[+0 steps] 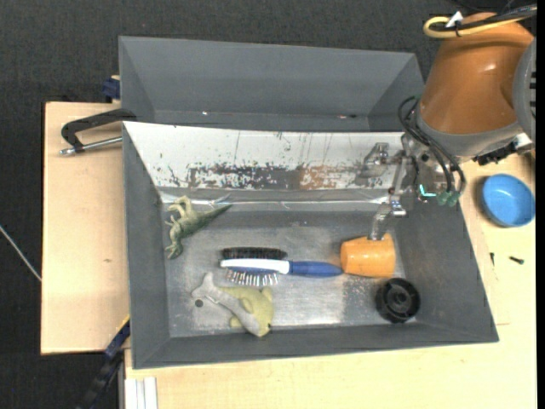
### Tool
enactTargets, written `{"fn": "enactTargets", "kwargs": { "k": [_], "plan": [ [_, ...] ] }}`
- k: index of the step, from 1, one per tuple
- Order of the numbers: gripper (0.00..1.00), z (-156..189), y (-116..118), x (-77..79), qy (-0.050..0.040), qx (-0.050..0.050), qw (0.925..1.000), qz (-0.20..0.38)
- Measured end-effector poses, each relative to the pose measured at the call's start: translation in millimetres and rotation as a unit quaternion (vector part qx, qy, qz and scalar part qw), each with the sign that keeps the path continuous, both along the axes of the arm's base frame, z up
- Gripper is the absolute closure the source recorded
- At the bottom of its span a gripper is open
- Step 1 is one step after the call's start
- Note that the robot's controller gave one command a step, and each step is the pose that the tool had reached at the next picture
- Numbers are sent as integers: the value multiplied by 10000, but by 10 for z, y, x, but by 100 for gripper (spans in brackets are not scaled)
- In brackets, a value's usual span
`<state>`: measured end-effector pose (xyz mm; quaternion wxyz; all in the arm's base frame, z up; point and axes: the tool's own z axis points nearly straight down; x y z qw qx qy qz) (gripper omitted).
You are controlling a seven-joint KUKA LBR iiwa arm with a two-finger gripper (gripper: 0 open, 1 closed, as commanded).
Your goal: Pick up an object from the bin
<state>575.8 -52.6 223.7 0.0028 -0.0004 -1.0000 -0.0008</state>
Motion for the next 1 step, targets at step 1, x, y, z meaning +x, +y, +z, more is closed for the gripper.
{"fn": "enactTargets", "kwargs": {
  "k": [1],
  "plan": [
    [0, -1479, -466, -357, 2, 8, 9981, 615]
  ]
}}
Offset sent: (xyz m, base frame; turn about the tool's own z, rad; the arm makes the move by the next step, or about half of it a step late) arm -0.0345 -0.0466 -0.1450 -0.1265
